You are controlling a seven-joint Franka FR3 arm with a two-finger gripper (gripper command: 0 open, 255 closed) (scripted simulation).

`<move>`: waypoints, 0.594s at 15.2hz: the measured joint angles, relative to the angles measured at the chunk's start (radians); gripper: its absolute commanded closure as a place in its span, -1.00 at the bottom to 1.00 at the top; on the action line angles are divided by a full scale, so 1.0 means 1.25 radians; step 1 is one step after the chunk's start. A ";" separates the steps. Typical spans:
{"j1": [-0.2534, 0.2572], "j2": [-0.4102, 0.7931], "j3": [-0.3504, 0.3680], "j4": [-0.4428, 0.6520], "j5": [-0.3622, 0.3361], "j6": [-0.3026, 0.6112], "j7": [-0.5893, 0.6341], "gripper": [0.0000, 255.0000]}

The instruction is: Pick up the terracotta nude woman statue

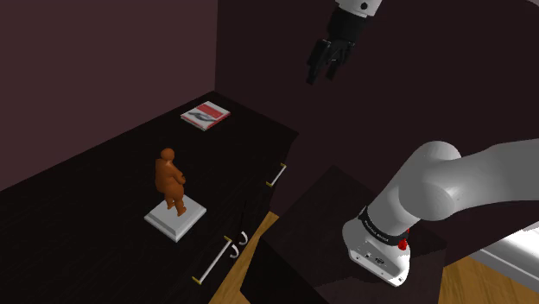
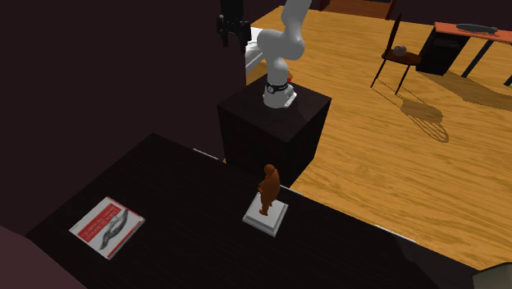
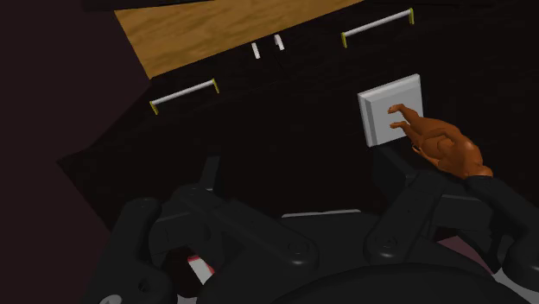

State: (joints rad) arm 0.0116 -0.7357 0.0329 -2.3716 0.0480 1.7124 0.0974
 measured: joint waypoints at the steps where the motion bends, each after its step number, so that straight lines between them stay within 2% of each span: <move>1: 0.000 0.000 0.000 0.000 0.000 0.000 0.000 -1.00; 9: 0.039 0.129 0.054 -0.008 0.057 0.138 0.040 -1.00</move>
State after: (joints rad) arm 0.0600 -0.5748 0.1004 -2.3817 0.1192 1.8853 0.1468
